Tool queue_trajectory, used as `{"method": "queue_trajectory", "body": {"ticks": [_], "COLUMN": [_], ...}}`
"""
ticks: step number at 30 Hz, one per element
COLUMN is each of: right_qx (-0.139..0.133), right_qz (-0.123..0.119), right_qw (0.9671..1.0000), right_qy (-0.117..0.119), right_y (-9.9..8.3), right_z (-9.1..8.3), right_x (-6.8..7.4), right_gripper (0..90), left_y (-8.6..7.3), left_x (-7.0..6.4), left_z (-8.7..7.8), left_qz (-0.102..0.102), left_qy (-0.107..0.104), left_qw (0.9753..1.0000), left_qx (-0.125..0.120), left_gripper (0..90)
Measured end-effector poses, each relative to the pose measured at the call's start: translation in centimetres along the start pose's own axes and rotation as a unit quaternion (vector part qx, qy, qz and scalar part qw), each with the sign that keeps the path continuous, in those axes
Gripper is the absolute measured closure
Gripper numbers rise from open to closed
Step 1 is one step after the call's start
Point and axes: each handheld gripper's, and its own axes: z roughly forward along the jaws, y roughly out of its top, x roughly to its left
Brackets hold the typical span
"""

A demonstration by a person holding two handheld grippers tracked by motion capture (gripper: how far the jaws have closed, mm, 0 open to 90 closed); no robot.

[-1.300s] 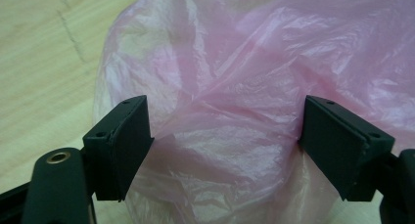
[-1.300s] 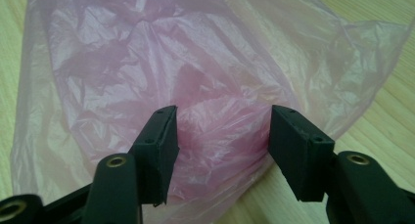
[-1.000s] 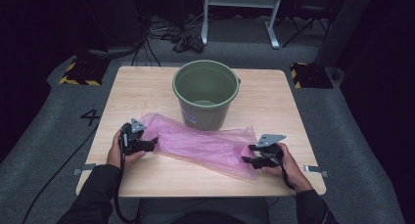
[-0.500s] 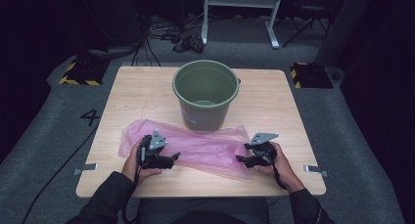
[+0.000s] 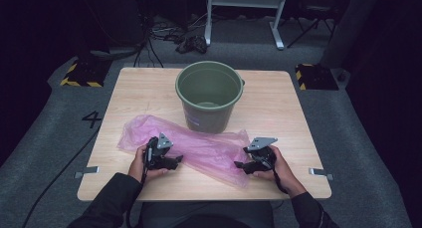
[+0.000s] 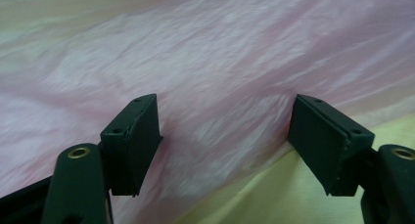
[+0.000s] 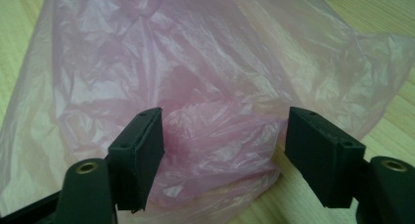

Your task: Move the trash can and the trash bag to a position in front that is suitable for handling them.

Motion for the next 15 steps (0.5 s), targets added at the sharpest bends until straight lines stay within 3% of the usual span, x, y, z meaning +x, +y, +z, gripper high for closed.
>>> {"method": "queue_trajectory", "body": {"ticks": [6, 13, 15], "right_qx": [-0.009, -0.021, -0.061], "right_qz": [-0.010, -0.025, -0.023], "right_qw": [0.9998, 0.9992, 0.9965], "right_qy": [0.015, 0.023, 0.053], "right_y": [0.2, 0.4, 0.5], "right_z": [-0.2, -1.0, -2.1], "right_x": [0.4, 0.6, 0.3], "right_gripper": [29.0, 26.1, 25.6], "left_y": [-0.1, -0.2, -0.1], "left_x": [2.3, 3.9, 4.5], "left_z": [0.3, 0.6, 0.7], "left_qz": [-0.027, -0.024, -0.026], "left_qy": [0.007, 0.004, 0.004], "left_qw": [0.9996, 0.9996, 0.9995], "left_qx": [-0.003, -0.015, -0.015], "left_gripper": [24.5, 24.4, 24.2]}}
